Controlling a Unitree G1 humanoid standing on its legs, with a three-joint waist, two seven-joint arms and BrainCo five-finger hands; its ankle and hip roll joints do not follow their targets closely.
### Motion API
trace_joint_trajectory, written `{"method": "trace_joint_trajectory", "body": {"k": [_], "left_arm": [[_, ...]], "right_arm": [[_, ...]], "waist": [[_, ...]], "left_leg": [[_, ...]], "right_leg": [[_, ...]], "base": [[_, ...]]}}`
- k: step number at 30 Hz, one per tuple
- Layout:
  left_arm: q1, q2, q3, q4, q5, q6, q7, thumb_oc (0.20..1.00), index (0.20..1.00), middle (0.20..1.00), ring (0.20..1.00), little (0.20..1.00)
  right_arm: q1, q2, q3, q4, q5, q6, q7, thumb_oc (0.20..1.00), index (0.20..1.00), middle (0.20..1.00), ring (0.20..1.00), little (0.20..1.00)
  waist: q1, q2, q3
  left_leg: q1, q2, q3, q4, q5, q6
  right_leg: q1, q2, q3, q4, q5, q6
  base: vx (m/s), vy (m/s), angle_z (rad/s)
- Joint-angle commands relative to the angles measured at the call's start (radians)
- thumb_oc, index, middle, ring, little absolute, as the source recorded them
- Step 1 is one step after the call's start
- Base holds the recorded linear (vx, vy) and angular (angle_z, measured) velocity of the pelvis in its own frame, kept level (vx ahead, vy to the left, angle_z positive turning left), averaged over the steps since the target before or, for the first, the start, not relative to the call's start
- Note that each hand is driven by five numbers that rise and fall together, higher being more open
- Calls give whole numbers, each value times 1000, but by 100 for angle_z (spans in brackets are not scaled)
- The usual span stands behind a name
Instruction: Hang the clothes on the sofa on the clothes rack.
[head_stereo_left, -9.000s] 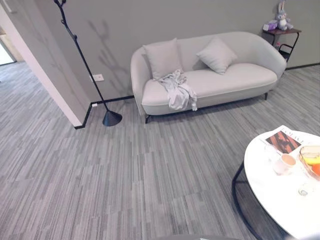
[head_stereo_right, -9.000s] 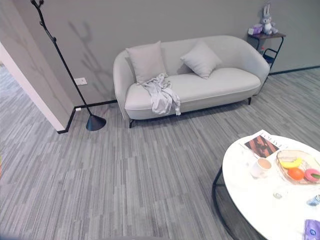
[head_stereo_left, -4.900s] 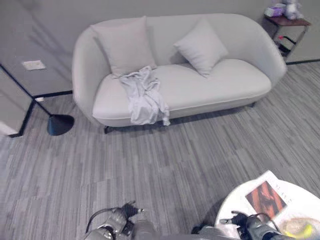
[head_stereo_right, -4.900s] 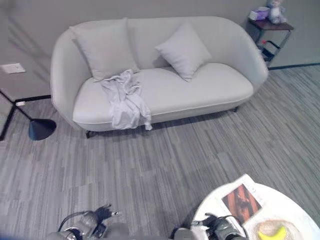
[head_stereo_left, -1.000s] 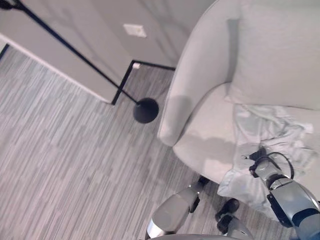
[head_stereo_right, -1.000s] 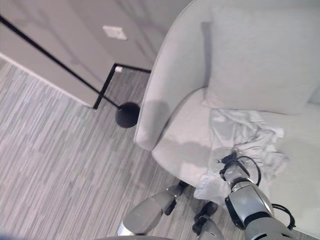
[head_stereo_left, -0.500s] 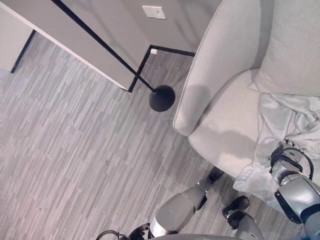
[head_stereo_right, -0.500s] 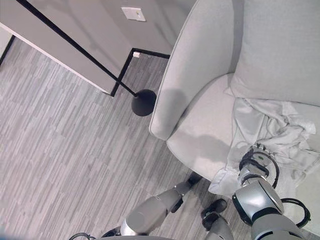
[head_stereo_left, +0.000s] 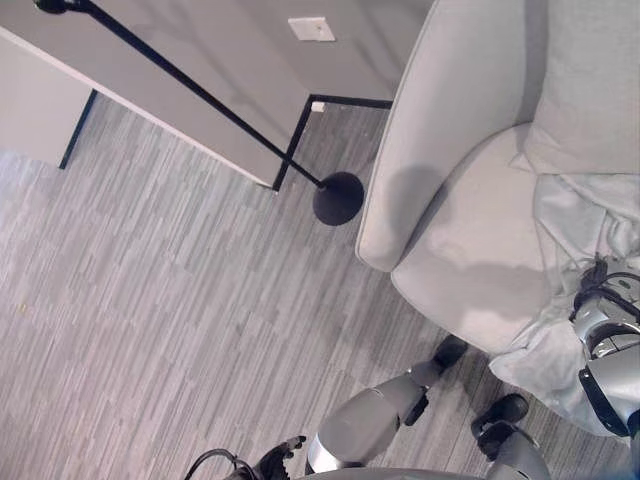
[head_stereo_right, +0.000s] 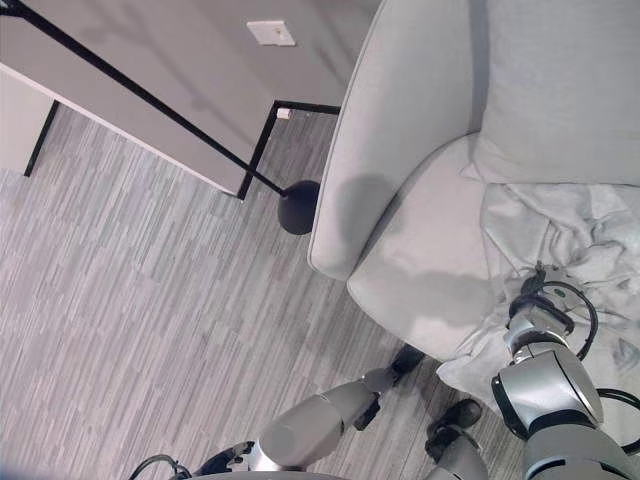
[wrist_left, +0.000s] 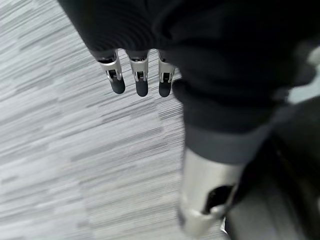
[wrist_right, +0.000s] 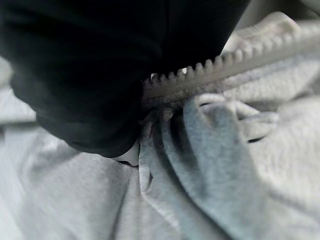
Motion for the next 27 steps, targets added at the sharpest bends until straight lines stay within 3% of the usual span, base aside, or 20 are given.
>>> {"method": "trace_joint_trajectory", "body": {"k": [1,2,5,6,7,9,11,20,21,22,24,27], "left_arm": [[-123,8,21,34,-57,-16,103,1000,1000,1000,1000,1000],[-129,2,38,58,-64,-15,118,1000,1000,1000,1000,1000],[-153,-5,87,69,-82,1,152,1000,1000,1000,1000,1000],[-167,-4,102,68,-82,6,166,1000,1000,1000,1000,1000],[-165,-4,102,67,-81,6,166,1000,1000,1000,1000,1000],[-179,-5,121,61,-60,13,185,1000,1000,1000,1000,1000],[-185,6,147,52,5,18,194,1000,1000,1000,1000,1000],[-145,25,254,50,13,23,203,1000,1000,1000,1000,1000],[-49,60,330,-28,-3,17,203,1000,1000,1000,1000,1000],[-45,61,330,-33,-3,19,203,1000,1000,1000,1000,1000],[86,128,374,-245,-21,0,193,1000,1000,1000,1000,1000],[122,162,449,-430,-80,-10,188,1000,1000,1000,1000,1000]], "right_arm": [[114,132,-8,-41,351,-95,67,200,200,200,200,200],[131,167,-6,-140,413,-112,65,200,200,200,200,200],[289,210,18,-614,520,-156,92,200,200,200,200,200],[345,199,22,-770,535,-169,111,200,200,200,200,200],[349,199,21,-775,534,-166,110,200,200,200,200,200],[434,167,3,-982,549,-188,165,200,200,200,200,200],[504,122,-46,-1184,542,-196,218,200,200,200,200,200],[506,72,-124,-1452,517,-201,253,200,200,200,200,200],[536,34,-194,-1491,491,-222,245,200,200,200,200,200],[540,34,-195,-1494,491,-221,245,200,200,200,200,200],[526,15,-221,-1484,460,-217,236,200,200,200,200,200],[462,13,-245,-1476,384,-196,200,200,200,200,200,200]], "waist": [[-66,14,87],[-78,4,87],[-127,-67,74],[-143,-89,62],[-143,-89,63],[-164,-126,33],[-187,-170,-27],[-219,-226,-165],[-201,-238,-182],[-202,-237,-187],[-183,-238,-205],[-165,-255,-231]], "left_leg": [[110,4,22,-166,4,-35],[112,17,33,-166,23,-30],[165,42,67,-166,-2,-23],[186,47,72,-166,-11,-21],[188,47,72,-166,-11,-21],[233,53,77,-166,-29,-17],[299,58,82,-166,-55,-11],[410,76,122,-166,-96,3],[432,72,113,-166,-105,5],[428,73,111,-166,-101,6],[443,73,100,-166,-105,10],[475,69,92,-166,-119,8]], "right_leg": [[146,47,66,-101,49,21],[150,55,63,-108,78,14],[200,63,88,-131,87,10],[218,64,90,-136,87,9],[220,64,90,-136,87,10],[263,64,90,-150,84,9],[323,62,85,-168,82,14],[419,74,132,-208,101,24],[450,71,125,-214,94,25],[448,72,122,-219,99,25],[470,70,108,-222,97,28],[510,70,96,-229,90,31]], "base": [[-7,18,-54],[1,1,-55],[87,-49,-56],[87,-63,-27],[112,-67,-36],[164,-73,-39],[238,-92,4],[145,-34,-16],[105,-44,-26],[85,-58,-19],[49,-25,4],[32,-11,13]]}}
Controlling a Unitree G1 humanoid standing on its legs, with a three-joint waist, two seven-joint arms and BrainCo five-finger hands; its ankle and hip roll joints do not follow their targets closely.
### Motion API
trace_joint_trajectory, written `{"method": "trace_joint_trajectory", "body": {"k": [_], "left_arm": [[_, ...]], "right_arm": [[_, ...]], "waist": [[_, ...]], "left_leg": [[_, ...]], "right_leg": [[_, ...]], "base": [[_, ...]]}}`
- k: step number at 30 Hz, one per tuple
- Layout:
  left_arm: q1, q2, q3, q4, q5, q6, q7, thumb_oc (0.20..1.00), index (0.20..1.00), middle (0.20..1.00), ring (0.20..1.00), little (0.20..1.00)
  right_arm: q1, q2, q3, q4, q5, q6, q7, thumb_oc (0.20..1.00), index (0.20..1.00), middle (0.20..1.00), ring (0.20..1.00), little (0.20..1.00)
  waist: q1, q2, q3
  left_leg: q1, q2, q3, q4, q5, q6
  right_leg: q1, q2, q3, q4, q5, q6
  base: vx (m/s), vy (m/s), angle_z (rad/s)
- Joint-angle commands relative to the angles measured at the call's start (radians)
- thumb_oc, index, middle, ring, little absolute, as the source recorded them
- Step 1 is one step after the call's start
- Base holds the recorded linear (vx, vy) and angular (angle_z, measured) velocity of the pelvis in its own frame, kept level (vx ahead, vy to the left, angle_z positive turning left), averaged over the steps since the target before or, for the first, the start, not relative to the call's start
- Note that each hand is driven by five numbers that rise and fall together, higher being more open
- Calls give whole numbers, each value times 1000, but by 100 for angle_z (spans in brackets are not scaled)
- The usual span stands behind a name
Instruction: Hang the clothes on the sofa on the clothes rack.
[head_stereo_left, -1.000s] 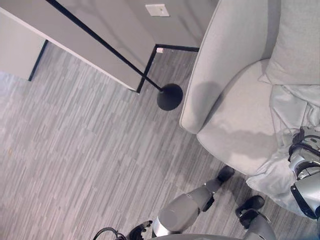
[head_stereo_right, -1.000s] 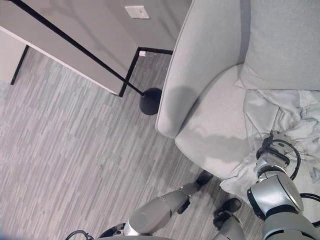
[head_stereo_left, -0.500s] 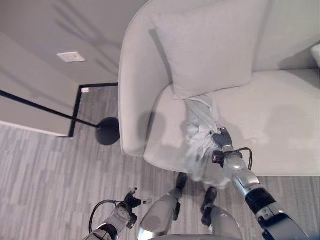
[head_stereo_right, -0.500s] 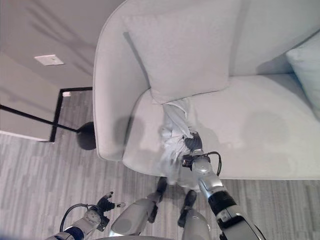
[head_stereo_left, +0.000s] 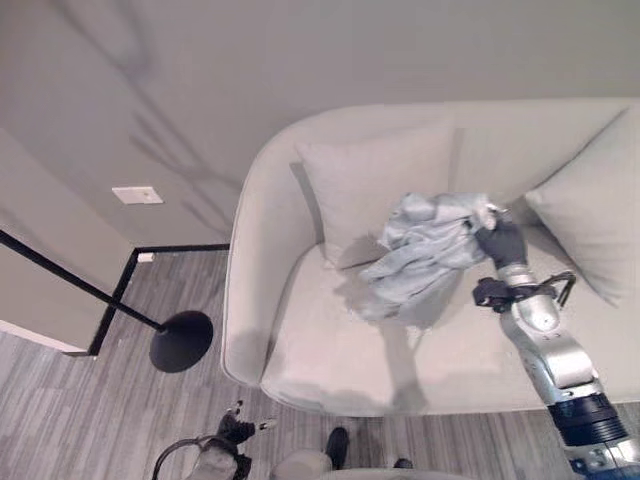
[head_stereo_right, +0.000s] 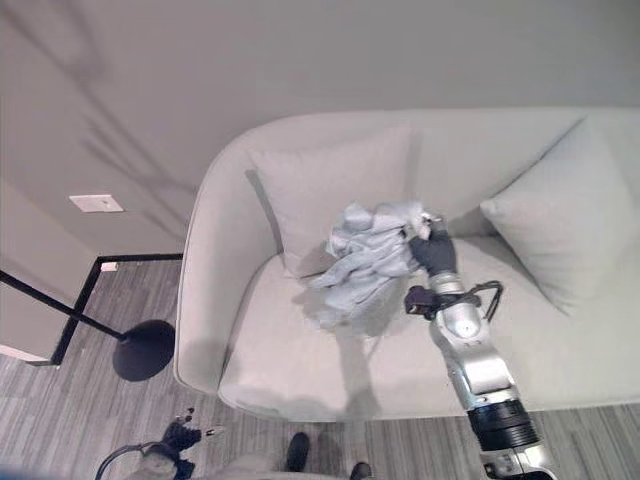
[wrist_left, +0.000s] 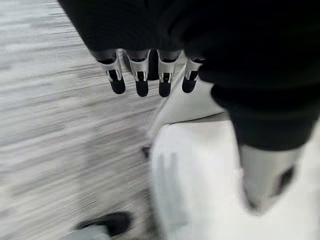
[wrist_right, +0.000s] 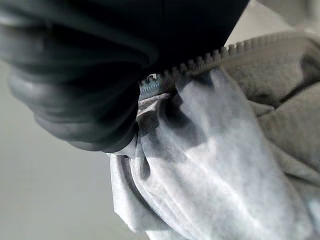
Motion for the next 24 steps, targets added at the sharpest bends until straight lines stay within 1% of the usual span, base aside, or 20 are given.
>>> {"method": "trace_joint_trajectory", "body": {"k": [1,2,3,4,5,6,7,10,11,12,14,15,16,17,18,19,20,22,23,24], "left_arm": [[-65,46,39,45,-56,-12,8,1000,1000,1000,1000,1000],[-60,57,63,-44,-59,-24,22,1000,1000,1000,1000,1000],[-55,60,74,-92,-52,-26,30,1000,1000,1000,1000,1000],[-53,61,90,-138,-59,-33,36,1000,1000,1000,1000,1000],[-49,62,92,-143,-59,-29,35,1000,1000,1000,1000,1000],[-44,66,129,-239,-60,-38,54,1000,1000,1000,1000,1000],[-47,69,137,-288,-53,-48,61,1000,1000,1000,1000,1000],[-57,80,141,-363,-12,-63,85,1000,1000,1000,1000,1000],[-93,80,109,-421,26,-84,114,1000,1000,1000,1000,1000],[-93,80,109,-421,26,-84,114,1000,1000,1000,1000,1000],[-137,73,69,-441,27,-95,140,1000,1000,1000,1000,1000],[-158,62,19,-485,3,-108,118,1000,1000,1000,1000,1000],[-159,62,19,-485,2,-107,117,1000,1000,1000,1000,1000],[-170,53,-42,-538,-26,-120,75,1000,1000,1000,1000,1000],[-171,54,-42,-538,-27,-120,74,1000,1000,1000,1000,1000],[-184,43,-116,-573,-89,-125,42,1000,1000,1000,1000,1000],[-186,43,-116,-573,-92,-125,41,1000,1000,1000,1000,1000],[-211,37,-224,-600,-135,-122,-1,1000,1000,1000,1000,1000],[-214,36,-225,-598,-136,-123,0,1000,1000,1000,1000,1000],[-239,43,-284,-596,-134,-119,-22,1000,1000,1000,1000,1000]], "right_arm": [[-94,-18,-7,-54,-85,-62,-31,200,200,200,200,200],[-130,-19,-22,-33,-139,-47,-67,200,200,200,200,200],[-146,-15,-24,-25,-152,-39,-79,200,200,200,200,200],[-152,-12,-29,-25,-157,-37,-86,200,200,200,200,200],[-152,-11,-28,-25,-158,-37,-86,200,200,200,200,200],[-145,1,-41,-36,-179,-28,-92,200,200,200,200,200],[-140,6,-48,-43,-191,-27,-97,200,200,200,200,200],[-128,26,-50,-53,-215,-28,-108,200,200,200,200,200],[-128,51,-38,-69,-224,-36,-117,200,200,200,200,200],[-128,51,-38,-69,-224,-36,-117,200,200,200,200,200],[-140,62,-17,-75,-234,-41,-128,200,200,200,200,200],[-161,71,5,-82,-242,-41,-132,200,200,200,200,200],[-162,71,4,-82,-243,-41,-132,200,200,200,200,200],[-187,84,28,-86,-253,-39,-140,200,200,200,200,200],[-188,84,28,-85,-254,-39,-141,200,200,200,200,200],[-233,101,67,-77,-251,-35,-152,200,200,200,200,200],[-235,100,68,-74,-251,-36,-154,200,200,200,200,200],[-303,129,122,-50,-234,-31,-169,200,200,200,200,200],[-306,128,123,-46,-234,-32,-170,200,200,200,200,200],[-346,145,152,-27,-221,-27,-184,200,200,200,200,200]], "waist": [[43,-11,-86],[54,-22,-97],[56,-27,-102],[58,-30,-106],[58,-31,-105],[60,-39,-110],[61,-41,-111],[61,-48,-114],[57,-57,-117],[57,-57,-117],[52,-61,-117],[46,-63,-114],[48,-63,-113],[41,-62,-111],[43,-61,-111],[38,-59,-108],[39,-59,-107],[33,-57,-104],[34,-56,-103],[30,-54,-101]], "left_leg": [[-15,-34,-48,-16,-31,5],[-3,-35,-49,-16,-36,4],[3,-34,-49,-16,-39,4],[6,-35,-49,-16,-40,4],[7,-35,-49,-16,-41,4],[18,-34,-46,-16,-45,3],[20,-34,-46,-16,-47,3],[30,-33,-46,-16,-50,3],[38,-31,-44,-16,-54,2],[39,-32,-44,-16,-54,2],[44,-30,-38,-16,-56,3],[48,-28,-33,-16,-58,6],[49,-27,-31,-16,-58,6],[52,-25,-27,-16,-59,10],[52,-25,-26,-16,-60,11],[55,-23,-22,-16,-61,15],[55,-23,-21,-16,-61,15],[62,-23,-17,-16,-64,22],[62,-23,-16,-16,-64,22],[65,-21,-11,-16,-65,25]], "right_leg": [[22,-70,-40,78,10,55],[35,-69,-42,74,8,55],[43,-69,-42,69,5,54],[47,-70,-42,68,6,54],[48,-70,-42,68,6,54],[59,-71,-42,65,4,54],[62,-72,-42,65,3,54],[68,-73,-42,68,2,54],[74,-74,-40,73,-4,52],[74,-74,-39,73,-5,52],[72,-73,-33,77,-6,52],[70,-73,-25,81,-4,52],[70,-73,-24,82,-4,52],[66,-73,-18,86,-1,52],[66,-73,-16,86,-1,52],[61,-74,-6,92,0,51],[61,-74,-5,93,-1,51],[54,-73,9,103,-1,49],[54,-73,10,104,-1,49],[52,-73,16,109,-3,48]], "base": [[44,-34,21],[19,-15,16],[35,-26,12],[13,-6,5],[0,0,0],[17,-24,3],[22,-33,-1],[0,0,0],[0,0,0],[0,0,0],[0,0,0],[0,0,0],[-22,-18,-4],[-12,-6,-3],[-29,-7,-6],[-18,1,-6],[-26,0,-10],[-16,-3,-12],[-14,-4,-12],[-14,3,-11]]}}
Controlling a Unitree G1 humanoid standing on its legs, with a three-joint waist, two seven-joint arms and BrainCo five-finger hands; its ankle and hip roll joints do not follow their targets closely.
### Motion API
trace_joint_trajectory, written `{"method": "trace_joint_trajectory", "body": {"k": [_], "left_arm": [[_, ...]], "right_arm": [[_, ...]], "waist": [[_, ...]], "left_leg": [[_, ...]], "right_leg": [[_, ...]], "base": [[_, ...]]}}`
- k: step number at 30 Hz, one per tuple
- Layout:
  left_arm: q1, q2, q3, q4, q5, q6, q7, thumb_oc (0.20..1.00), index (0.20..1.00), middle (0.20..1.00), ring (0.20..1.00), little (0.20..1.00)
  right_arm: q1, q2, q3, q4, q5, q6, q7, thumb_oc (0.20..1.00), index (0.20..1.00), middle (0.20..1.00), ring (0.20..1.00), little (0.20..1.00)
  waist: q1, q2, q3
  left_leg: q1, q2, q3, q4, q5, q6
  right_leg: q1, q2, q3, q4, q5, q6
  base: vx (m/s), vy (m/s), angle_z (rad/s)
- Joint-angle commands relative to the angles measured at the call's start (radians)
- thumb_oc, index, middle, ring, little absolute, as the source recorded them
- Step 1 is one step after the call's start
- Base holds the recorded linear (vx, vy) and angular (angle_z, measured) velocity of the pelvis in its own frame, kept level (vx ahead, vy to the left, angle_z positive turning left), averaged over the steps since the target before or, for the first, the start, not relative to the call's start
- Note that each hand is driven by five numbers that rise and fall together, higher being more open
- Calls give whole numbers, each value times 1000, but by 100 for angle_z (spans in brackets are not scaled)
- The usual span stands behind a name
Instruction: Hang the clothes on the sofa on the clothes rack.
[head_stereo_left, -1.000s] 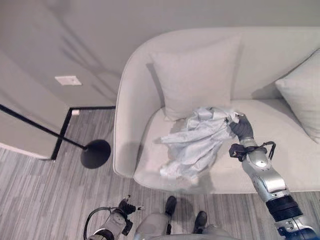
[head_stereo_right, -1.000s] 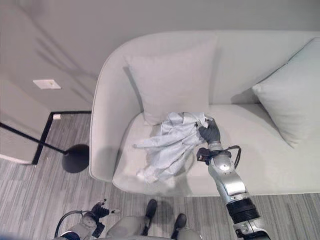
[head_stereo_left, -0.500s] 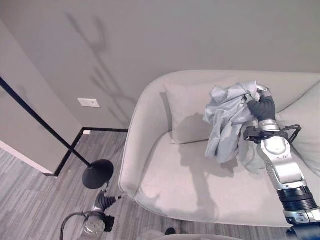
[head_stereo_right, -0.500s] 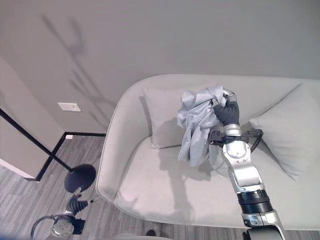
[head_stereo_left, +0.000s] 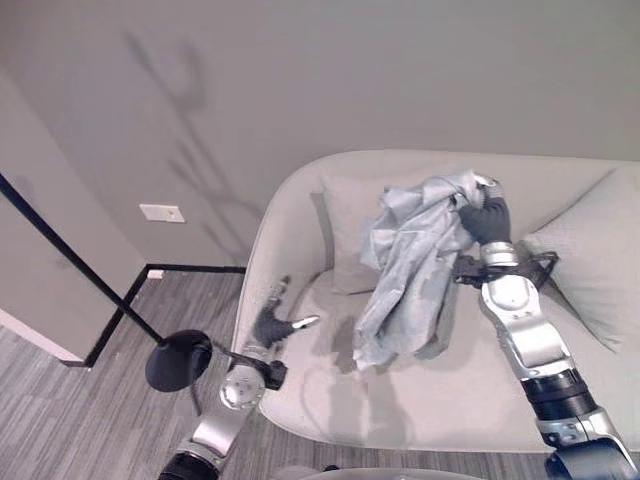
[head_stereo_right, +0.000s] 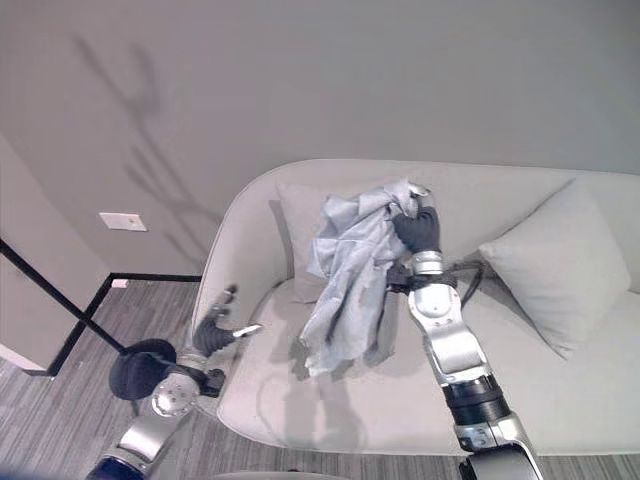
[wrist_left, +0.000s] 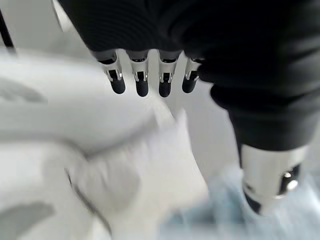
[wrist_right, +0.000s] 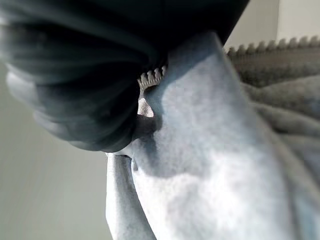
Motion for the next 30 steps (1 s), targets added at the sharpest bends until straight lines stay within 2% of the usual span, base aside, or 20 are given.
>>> {"method": "trace_joint_trajectory", "body": {"k": [1,6,10,14,17,18,20,23,24,30], "left_arm": [[-61,34,-46,-30,-34,-57,-45,1000,1000,1000,1000,1000],[-101,27,-129,-34,-119,-52,-77,1000,1000,1000,1000,1000],[-153,-20,-196,-5,-213,-29,-82,1000,1000,1000,1000,1000],[-289,-101,-286,127,-130,-4,-15,1000,1000,1000,1000,1000],[-344,-134,-304,179,-103,-1,26,1000,1000,1000,1000,1000],[-398,-164,-313,231,-61,7,73,1000,1000,1000,1000,1000],[-421,-172,-317,245,-36,12,95,1000,1000,1000,1000,1000],[-480,-176,-317,284,69,26,188,1000,1000,1000,1000,1000],[-511,-171,-315,308,145,30,236,1000,1000,1000,1000,1000],[-517,-146,-298,329,264,48,286,1000,1000,1000,1000,1000]], "right_arm": [[-188,17,13,-21,23,-57,-51,200,200,200,200,200],[-284,50,60,25,51,-55,-74,200,200,200,200,200],[-356,87,90,44,84,-57,-83,200,200,200,200,200],[-369,140,130,0,123,-69,-99,200,200,200,200,200],[-358,153,149,-32,135,-74,-100,200,200,200,200,200],[-332,168,172,-73,161,-87,-94,200,200,200,200,200],[-320,172,181,-91,174,-96,-93,200,200,200,200,200],[-289,166,205,-146,178,-109,-86,200,200,200,200,200],[-266,154,212,-193,163,-116,-82,200,200,200,200,200],[-214,120,207,-253,175,-138,-73,200,200,200,200,200]], "waist": [[-6,-19,-40],[-11,-14,-39],[-23,-11,-38],[-55,-9,-39],[-70,-5,-36],[-85,0,-34],[-94,2,-34],[-111,7,-32],[-118,11,-32],[-124,15,-35]], "left_leg": [[23,-18,-23,-19,-66,24],[30,-17,-17,-19,-69,27],[34,-17,-13,-19,-70,30],[38,-19,1,-19,-72,30],[39,-18,8,-19,-72,31],[39,-17,19,-19,-72,30],[41,-16,24,-19,-72,30],[41,-13,34,-19,-73,30],[42,-10,38,-19,-74,29],[48,-7,49,-19,-78,28]], "right_leg": [[19,-66,4,93,-5,43],[17,-67,13,100,-2,42],[13,-69,23,111,-1,40],[5,-73,39,124,3,41],[-2,-72,47,132,6,40],[-12,-71,58,137,9,42],[-15,-70,62,139,12,42],[-23,-69,71,144,12,43],[-26,-67,79,147,11,44],[-28,-64,88,147,11,45]], "base": [[-14,3,-9],[-7,3,-4],[-5,10,-6],[-2,14,-8],[-12,8,-8],[-11,9,-15],[-6,7,-20],[0,-2,-12],[8,-13,-10],[11,-9,-9]]}}
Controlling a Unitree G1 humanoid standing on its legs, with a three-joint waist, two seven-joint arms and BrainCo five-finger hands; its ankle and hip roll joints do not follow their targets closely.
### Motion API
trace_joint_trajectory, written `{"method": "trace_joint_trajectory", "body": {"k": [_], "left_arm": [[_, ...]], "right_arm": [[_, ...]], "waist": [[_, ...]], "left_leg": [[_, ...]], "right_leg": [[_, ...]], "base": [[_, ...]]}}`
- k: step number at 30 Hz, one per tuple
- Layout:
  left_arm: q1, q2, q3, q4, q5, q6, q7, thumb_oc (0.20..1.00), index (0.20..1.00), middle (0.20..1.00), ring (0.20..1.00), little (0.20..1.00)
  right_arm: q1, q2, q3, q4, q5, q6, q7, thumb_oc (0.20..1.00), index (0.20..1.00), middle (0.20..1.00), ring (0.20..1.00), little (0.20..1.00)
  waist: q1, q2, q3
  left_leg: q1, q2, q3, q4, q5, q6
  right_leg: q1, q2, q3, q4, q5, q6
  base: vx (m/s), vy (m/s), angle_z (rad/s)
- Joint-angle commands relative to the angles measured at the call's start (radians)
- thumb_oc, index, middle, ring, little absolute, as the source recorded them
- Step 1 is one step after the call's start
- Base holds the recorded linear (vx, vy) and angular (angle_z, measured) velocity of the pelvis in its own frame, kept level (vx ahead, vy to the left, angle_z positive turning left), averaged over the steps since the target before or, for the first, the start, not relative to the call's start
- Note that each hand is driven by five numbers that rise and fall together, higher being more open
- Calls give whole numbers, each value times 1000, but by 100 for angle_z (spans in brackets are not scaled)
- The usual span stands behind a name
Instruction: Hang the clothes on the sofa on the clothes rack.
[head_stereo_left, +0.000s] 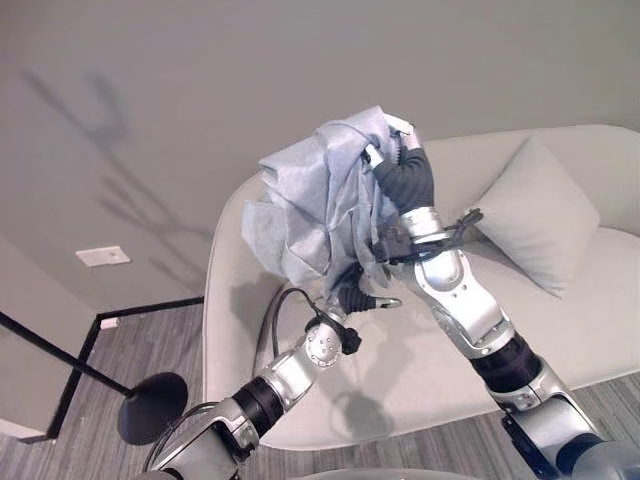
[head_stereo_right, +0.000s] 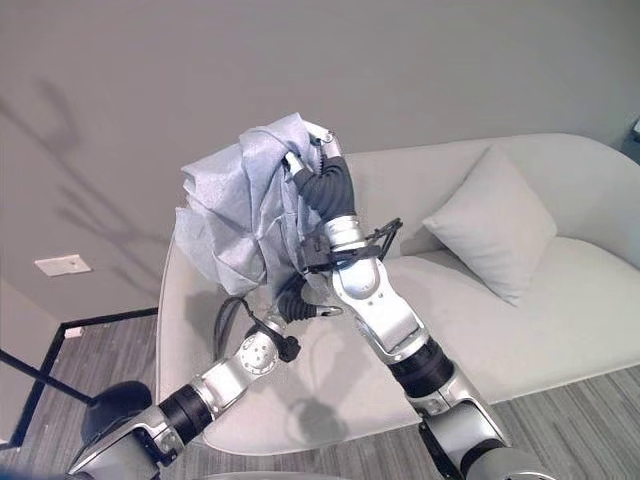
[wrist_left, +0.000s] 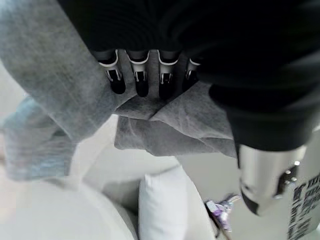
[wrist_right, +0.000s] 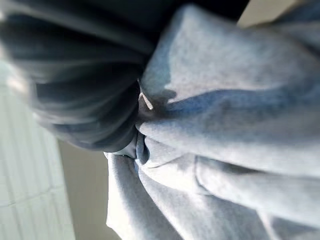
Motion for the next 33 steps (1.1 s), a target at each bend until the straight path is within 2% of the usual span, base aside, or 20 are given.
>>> {"method": "trace_joint_trajectory", "body": {"k": [1,4,6,9,13,17,23,33], "left_arm": [[-103,-33,1,119,134,3,65,1000,1000,1000,1000,1000],[-108,-26,8,132,176,16,79,1000,1000,1000,1000,1000],[-71,7,29,101,229,16,85,1000,1000,1000,1000,1000],[-53,23,35,79,235,13,80,1000,1000,1000,1000,1000],[34,120,50,-81,228,-56,0,1000,1000,1000,1000,1000],[84,186,98,-192,227,-96,-37,1000,1000,1000,1000,1000],[190,235,219,-288,216,-111,-23,1000,1000,1000,1000,1000],[312,263,336,-345,246,-108,4,1000,1000,1000,1000,1000]], "right_arm": [[-21,39,-40,-107,25,-96,9,200,200,200,200,200],[-1,31,-40,-145,9,-98,15,200,200,200,200,200],[22,4,-88,-162,-81,-85,-21,200,200,200,200,200],[24,2,-102,-155,-110,-76,-43,200,200,200,200,200],[-25,-15,-185,-73,-258,-11,-126,200,200,200,200,200],[-46,-5,-233,-22,-312,11,-167,200,200,200,200,200],[-13,-10,-280,-28,-343,15,-163,200,200,200,200,200],[30,-27,-309,-43,-373,17,-146,200,200,200,200,200]], "waist": [[8,-32,-37],[5,-32,-36],[11,-32,-36],[16,-34,-37],[52,-37,-41],[75,-42,-42],[101,-46,-40],[119,-53,-38]], "left_leg": [[34,-23,-33,-18,-78,27],[34,-21,-33,-18,-78,27],[33,-17,-37,-18,-79,27],[33,-16,-39,-18,-80,28],[31,-17,-55,-18,-83,31],[30,-19,-68,-18,-83,32],[26,-20,-82,-18,-80,33],[28,-16,-89,-18,-80,33]], "right_leg": [[34,-68,0,55,30,50],[33,-66,1,55,29,50],[32,-64,0,52,24,50],[33,-62,0,50,21,49],[41,-63,-11,43,17,50],[48,-65,-27,40,16,50],[54,-66,-46,36,12,50],[56,-62,-50,38,4,47]], "base": [[26,-11,-7],[9,-9,-3],[0,0,0],[0,0,0],[5,-2,1],[9,-2,13],[4,-3,12],[-1,-3,4]]}}
